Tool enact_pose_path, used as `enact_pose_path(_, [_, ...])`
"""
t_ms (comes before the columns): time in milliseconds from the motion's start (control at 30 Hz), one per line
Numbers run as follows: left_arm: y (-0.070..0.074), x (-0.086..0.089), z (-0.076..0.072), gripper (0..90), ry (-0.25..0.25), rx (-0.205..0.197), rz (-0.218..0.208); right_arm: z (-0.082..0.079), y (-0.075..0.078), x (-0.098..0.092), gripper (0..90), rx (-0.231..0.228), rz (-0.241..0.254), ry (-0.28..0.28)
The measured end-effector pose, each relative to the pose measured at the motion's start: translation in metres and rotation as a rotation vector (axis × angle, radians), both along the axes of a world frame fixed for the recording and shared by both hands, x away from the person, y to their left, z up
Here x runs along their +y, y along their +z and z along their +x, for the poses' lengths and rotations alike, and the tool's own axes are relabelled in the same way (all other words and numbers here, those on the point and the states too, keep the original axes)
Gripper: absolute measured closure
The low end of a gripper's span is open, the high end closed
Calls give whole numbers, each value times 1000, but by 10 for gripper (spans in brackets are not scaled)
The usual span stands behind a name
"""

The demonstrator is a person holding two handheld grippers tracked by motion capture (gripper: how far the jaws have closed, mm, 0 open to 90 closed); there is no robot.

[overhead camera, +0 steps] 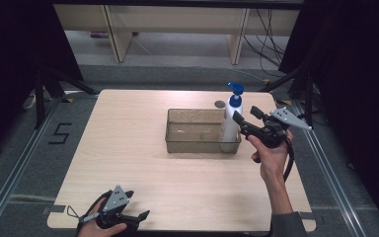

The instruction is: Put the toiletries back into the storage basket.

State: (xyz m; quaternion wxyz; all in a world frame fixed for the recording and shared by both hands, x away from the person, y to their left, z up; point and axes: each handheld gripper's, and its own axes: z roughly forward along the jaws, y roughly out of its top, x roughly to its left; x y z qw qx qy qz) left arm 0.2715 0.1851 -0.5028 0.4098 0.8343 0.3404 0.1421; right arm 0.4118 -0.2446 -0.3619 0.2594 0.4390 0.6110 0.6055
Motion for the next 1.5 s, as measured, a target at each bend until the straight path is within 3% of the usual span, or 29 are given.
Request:
enact_pose_path(33, [-1, -3, -1, 150, 17, -4, -36, -1, -1, 1, 254, 6, 6, 2])
enact_pose_path(100, [-1, -3, -1, 151, 13, 2, -39, -1, -2, 1, 253, 11, 3, 10])
enact_pose_path(133, [0, -2, -1, 150, 6, 4, -23, -1, -3, 1, 253, 8, -9, 5])
enact_pose_path(267, [-1, -2, -1, 151, 14, -4, -30, -2, -6, 2, 251, 20, -6, 11])
enact_pose_path(300, [0, 0, 0, 151, 2, 1, -6, -2, -7, 2, 250, 20, -7, 13])
enact_pose_path(333, [0, -2, -1, 151, 10, -1, -23, -3, -7, 2, 249, 24, -7, 8])
enact_pose_path(600, [0, -1, -1, 151, 4, 2, -19, -5, -10, 6, 216, 31, 5, 13])
enact_pose_path(633, [-1, -2, -1, 150, 13, 3, -38, -6, -10, 6, 214, 26, -4, 9])
enact_pose_path(933, [-1, -1, -1, 150, 8, 3, -24, -14, -9, 11, 211, 28, 5, 23])
enact_pose_path(1000, [-1, -2, -1, 150, 14, -4, -26, -15, -10, 12, 210, 14, -19, 27])
enact_pose_path(1033, [0, 0, 0, 150, 7, -1, 4, -17, -10, 14, 210, 27, -6, 33])
enact_pose_path(1067, [0, 0, 0, 150, 7, -1, 4, -17, -10, 14, 210, 27, -6, 33])
enact_pose_path(1100, [0, -1, -1, 150, 7, 4, -23, -18, -11, 16, 214, 29, 8, 40])
enact_pose_path(1200, [0, -1, -1, 150, 8, 5, -23, -19, -13, 16, 215, 26, -10, 40])
enact_pose_path(1267, [0, 0, 0, 150, 6, -5, 1, -20, -14, 16, 216, 33, -5, 40])
enact_pose_path(1300, [-1, -1, -1, 150, 8, 4, -25, -20, -16, 17, 218, 31, -15, 40])
enact_pose_path(1467, [0, 1, 0, 151, 5, 0, 2, -22, -18, 19, 220, 36, -17, 45])
enact_pose_path(1500, [-1, -1, -1, 150, 12, -1, -27, -24, -19, 20, 221, 37, -22, 51])
